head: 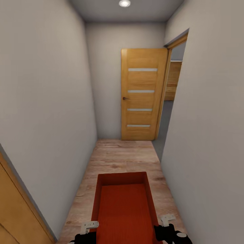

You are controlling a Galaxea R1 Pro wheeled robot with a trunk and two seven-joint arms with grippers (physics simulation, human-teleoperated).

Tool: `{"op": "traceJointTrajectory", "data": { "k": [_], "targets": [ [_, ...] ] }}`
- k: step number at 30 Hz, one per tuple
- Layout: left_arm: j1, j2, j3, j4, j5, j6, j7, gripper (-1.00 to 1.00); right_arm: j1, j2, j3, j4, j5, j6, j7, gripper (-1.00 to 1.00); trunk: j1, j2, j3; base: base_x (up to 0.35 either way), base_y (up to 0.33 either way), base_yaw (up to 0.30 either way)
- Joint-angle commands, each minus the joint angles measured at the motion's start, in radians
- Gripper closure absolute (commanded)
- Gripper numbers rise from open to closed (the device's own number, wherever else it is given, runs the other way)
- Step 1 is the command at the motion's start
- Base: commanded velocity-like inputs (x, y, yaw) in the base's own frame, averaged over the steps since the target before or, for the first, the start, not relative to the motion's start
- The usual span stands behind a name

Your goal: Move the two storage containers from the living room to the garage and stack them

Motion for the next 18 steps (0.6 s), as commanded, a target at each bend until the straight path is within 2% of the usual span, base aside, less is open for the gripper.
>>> {"op": "traceJointTrajectory", "data": {
  "k": [1, 18],
  "targets": [
    [-0.001, 0.001, 0.081, 0.0, -0.004, 0.007, 0.04, 1.0, 0.0, 0.0, 0.01, -0.004, -0.01, -0.008, 0.051, 1.0, 0.001, -0.002, -0.002, 0.33, 0.0, 0.0],
    [-0.001, 0.001, 0.081, 0.0, -0.006, 0.007, 0.041, 1.0, 0.0, 0.0, 0.004, -0.004, -0.018, -0.01, 0.053, 1.0, 0.001, -0.002, -0.002, 0.33, 0.0, 0.0]
  ]
}}
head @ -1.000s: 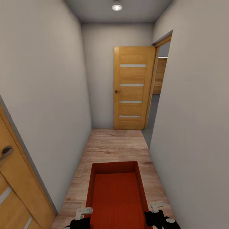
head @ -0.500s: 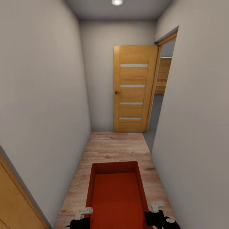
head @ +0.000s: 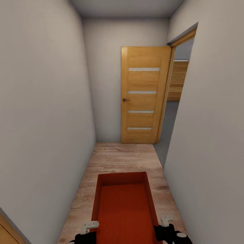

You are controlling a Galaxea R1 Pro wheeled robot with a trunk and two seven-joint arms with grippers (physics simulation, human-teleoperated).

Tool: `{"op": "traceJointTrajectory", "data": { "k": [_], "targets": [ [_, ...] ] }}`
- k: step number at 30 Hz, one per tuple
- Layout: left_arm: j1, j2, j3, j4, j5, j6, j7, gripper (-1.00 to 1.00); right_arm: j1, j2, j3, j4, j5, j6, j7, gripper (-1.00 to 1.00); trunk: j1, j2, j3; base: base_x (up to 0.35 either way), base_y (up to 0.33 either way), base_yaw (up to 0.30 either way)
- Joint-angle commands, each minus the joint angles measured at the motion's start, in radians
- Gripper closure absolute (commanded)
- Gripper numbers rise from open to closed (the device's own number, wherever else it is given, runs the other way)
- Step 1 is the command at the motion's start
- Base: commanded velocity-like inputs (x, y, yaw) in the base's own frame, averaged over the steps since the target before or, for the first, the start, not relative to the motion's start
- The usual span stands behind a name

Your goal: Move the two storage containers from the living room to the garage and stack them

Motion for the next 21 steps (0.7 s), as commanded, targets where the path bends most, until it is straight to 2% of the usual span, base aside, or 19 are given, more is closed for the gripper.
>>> {"op": "traceJointTrajectory", "data": {
  "k": [1, 21],
  "targets": [
    [0.0, 0.001, 0.08, 0.001, -0.004, 0.006, 0.042, 1.0, -0.001, 0.0, 0.002, -0.004, -0.01, -0.01, 0.055, 1.0, 0.001, -0.002, -0.002, 0.33, 0.0, 0.0],
    [0.0, 0.002, 0.08, 0.001, -0.002, 0.006, 0.042, 1.0, -0.001, 0.0, 0.007, 0.005, -0.005, -0.011, 0.044, 1.0, 0.001, -0.002, -0.002, 0.33, 0.0, 0.0]
  ]
}}
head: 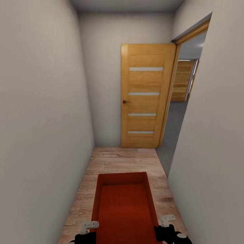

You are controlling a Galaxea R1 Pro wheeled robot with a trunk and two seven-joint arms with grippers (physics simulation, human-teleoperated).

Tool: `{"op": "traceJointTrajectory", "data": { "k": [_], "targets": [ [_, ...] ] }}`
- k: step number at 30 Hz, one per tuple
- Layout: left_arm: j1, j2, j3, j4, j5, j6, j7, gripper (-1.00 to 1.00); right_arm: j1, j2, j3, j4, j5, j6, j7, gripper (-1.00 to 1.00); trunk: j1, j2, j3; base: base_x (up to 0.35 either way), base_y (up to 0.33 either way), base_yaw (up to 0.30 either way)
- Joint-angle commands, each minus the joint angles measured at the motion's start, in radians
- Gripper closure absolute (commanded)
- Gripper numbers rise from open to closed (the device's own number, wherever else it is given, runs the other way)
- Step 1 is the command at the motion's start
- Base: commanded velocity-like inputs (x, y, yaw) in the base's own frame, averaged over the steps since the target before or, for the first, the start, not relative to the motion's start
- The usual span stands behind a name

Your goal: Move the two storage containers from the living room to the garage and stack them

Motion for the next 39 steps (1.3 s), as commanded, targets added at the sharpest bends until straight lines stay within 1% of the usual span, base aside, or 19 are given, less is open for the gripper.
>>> {"op": "traceJointTrajectory", "data": {
  "k": [1, 22, 28, 39],
  "targets": [
    [-0.001, 0.001, 0.083, 0.0, -0.003, 0.007, 0.04, 1.0, 0.0, 0.0, 0.012, -0.004, -0.011, 0.0, 0.041, 1.0, 0.001, -0.002, -0.002, 0.33, 0.0, 0.0],
    [-0.001, 0.002, 0.083, 0.0, -0.003, 0.006, 0.038, 1.0, 0.0, 0.0, 0.009, -0.004, -0.011, -0.001, 0.039, 1.0, 0.001, -0.002, -0.002, 0.33, 0.0, 0.0],
    [-0.001, 0.002, 0.083, 0.0, -0.003, 0.006, 0.038, 1.0, 0.0, 0.0, 0.009, -0.004, -0.011, -0.001, 0.049, 1.0, 0.001, -0.002, -0.002, 0.33, 0.0, 0.0],
    [-0.001, 0.002, 0.083, 0.0, -0.003, 0.007, 0.038, 1.0, 0.0, -0.001, 0.008, -0.004, -0.011, -0.001, 0.04, 1.0, 0.001, -0.002, -0.002, 0.33, 0.0, 0.0]
  ]
}}
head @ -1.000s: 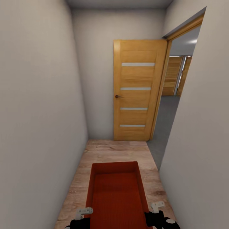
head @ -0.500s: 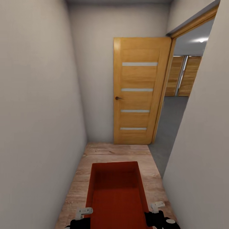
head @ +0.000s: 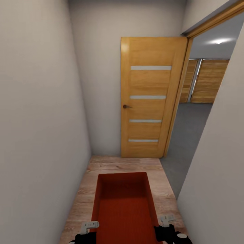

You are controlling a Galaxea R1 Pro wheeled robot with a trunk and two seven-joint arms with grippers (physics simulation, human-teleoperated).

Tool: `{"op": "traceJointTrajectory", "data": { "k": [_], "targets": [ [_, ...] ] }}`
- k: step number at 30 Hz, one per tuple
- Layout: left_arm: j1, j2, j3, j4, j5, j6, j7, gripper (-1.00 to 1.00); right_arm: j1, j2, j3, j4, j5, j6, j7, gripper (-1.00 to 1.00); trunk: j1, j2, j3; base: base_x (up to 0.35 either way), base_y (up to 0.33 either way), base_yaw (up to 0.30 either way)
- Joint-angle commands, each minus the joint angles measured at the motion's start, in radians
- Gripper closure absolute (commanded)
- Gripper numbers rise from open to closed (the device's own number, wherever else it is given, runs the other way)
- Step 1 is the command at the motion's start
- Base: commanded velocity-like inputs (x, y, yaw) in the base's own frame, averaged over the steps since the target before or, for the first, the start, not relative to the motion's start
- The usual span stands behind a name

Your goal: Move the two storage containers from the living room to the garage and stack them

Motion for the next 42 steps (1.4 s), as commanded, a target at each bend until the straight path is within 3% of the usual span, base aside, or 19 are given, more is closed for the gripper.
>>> {"op": "traceJointTrajectory", "data": {
  "k": [1, 18, 32, 42],
  "targets": [
    [-0.001, 0.003, 0.084, 0.0, -0.003, 0.007, 0.038, 1.0, 0.0, 0.0, 0.01, -0.004, -0.011, -0.001, 0.037, 1.0, 0.001, -0.002, -0.002, 0.33, 0.0, 0.0],
    [-0.001, 0.003, 0.084, 0.0, -0.003, 0.007, 0.038, 1.0, 0.0, 0.0, 0.012, -0.004, -0.011, 0.0, 0.038, 1.0, 0.001, -0.002, -0.002, 0.33, 0.0, -0.002],
    [-0.001, 0.003, 0.084, 0.0, -0.003, 0.007, 0.038, 1.0, 0.0, 0.0, 0.012, -0.004, -0.011, 0.001, 0.04, 1.0, 0.001, -0.002, -0.002, 0.33, 0.008, -0.232],
    [-0.001, 0.003, 0.084, 0.0, -0.003, 0.007, 0.038, 1.0, 0.0, 0.0, 0.012, -0.004, -0.011, 0.001, 0.042, 1.0, 0.001, -0.002, -0.002, 0.33, 0.073, -0.019]
  ]
}}
